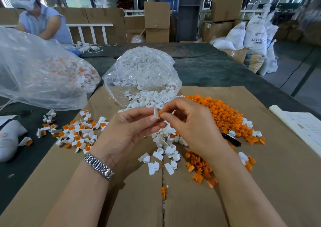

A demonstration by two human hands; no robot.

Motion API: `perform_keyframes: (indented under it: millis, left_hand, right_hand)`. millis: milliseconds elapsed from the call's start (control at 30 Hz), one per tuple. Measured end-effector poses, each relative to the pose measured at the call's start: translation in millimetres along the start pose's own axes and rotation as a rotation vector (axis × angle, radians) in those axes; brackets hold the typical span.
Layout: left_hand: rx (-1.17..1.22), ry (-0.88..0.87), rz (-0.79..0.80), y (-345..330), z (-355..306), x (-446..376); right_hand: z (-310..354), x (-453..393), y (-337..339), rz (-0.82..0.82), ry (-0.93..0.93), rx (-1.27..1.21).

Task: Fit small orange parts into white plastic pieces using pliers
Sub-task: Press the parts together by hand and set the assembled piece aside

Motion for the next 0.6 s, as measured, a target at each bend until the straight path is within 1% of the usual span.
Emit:
perform_keyframes:
  millis: [100, 233, 333, 500, 533, 600]
  left_hand:
    - [-0.044, -0.076, -0.039, 1, -1, -1]
    - [-0.117, -0.143, -0.065, 0, 0, -2]
    - [-0.089, -0.121, -0.062, 0, 1, -2]
    - [0.027, -0.062, -0.071, -5, 5, -3]
    - [0.044, -0.054, -0.074, -4, 5, -3]
    - [0.094, -0.025, -0.077, -2, 5, -4]
  right_hand:
    - [0, 1, -4, -0.024, -0.009, 0.07]
    - [-2, 2, -9, -0.053, -0.153, 0.017]
    - [-2, 3, -11, -0.076, -0.256, -0.115]
    - [0, 4, -12, -0.142, -0.322, -0.282]
    - [0, 3, -11, -0.12, -0.333, -0.304]
    - [-2, 3, -7, -0.012, -0.35, -0.357]
Point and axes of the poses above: each hand's wrist, its own x-axis away from the middle knuckle, its own y-axis out of the back of the hand, z = x × y, the point moved 3 cm from there along -x, towards the middle knuckle, and after that the axes turned 5 degrees about -z, right-handed, at the moved point
